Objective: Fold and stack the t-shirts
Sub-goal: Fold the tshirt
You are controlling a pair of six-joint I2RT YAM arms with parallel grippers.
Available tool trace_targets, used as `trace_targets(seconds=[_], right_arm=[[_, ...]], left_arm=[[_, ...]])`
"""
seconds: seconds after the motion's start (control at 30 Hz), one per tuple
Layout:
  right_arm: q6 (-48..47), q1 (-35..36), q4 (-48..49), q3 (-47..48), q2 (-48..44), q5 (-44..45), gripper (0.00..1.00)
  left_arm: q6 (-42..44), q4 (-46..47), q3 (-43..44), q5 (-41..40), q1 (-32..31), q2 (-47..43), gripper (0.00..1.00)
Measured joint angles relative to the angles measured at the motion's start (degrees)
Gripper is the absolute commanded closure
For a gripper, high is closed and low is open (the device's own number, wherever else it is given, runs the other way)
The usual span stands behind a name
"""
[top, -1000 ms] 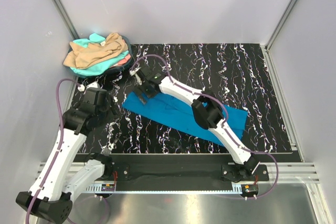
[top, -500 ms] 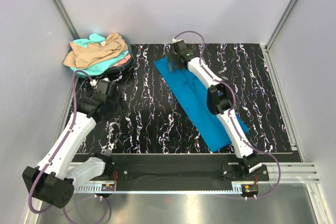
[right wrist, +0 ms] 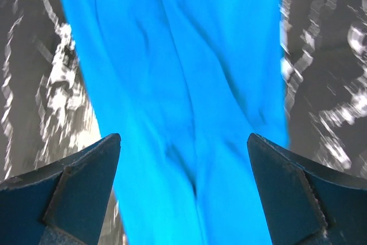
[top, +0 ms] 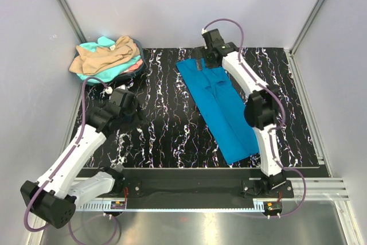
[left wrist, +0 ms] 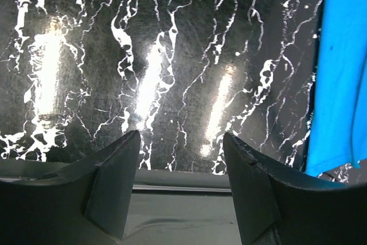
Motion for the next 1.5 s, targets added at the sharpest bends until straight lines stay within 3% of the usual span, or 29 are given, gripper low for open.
trace_targets(seconds=[0.27, 0.57, 0.77, 1.03, 1.3, 1.5], right_arm=[[1.55, -0.17, -3.56, -28.50, -23.19, -1.44, 0.00], [5.18, -0.17, -3.80, -54.82, -29.53, -3.28, 0.00], [6.80, -0.17, -0.66, -56.19, -28.41, -3.76, 0.00], [15.63, 1.49, 1.77, -55.17, -22.99, -5.38, 0.00], [31.43, 13.31, -2.91, -42.73, -14.99, -3.08, 0.00], [39.91, 19.43, -4.42, -34.32, -10.51, -8.07, 0.00]], left_arm=[[0.28, 0.37, 2.69, 1.29, -0.96, 0.11, 0.36], [1.38, 1.42, 5.73, 4.13, -5.31, 6.95, 0.36], [2.21, 1.44, 6.88, 4.52, -6.62, 7.82, 0.36], [3.19, -0.24, 6.78, 4.39, -6.62, 5.42, 0.36], [3.72, -2.89, 6.38, 3.45, -6.62, 3.02, 0.36], [4.79, -3.76, 6.36, 3.37, -6.62, 2.97, 0.36]])
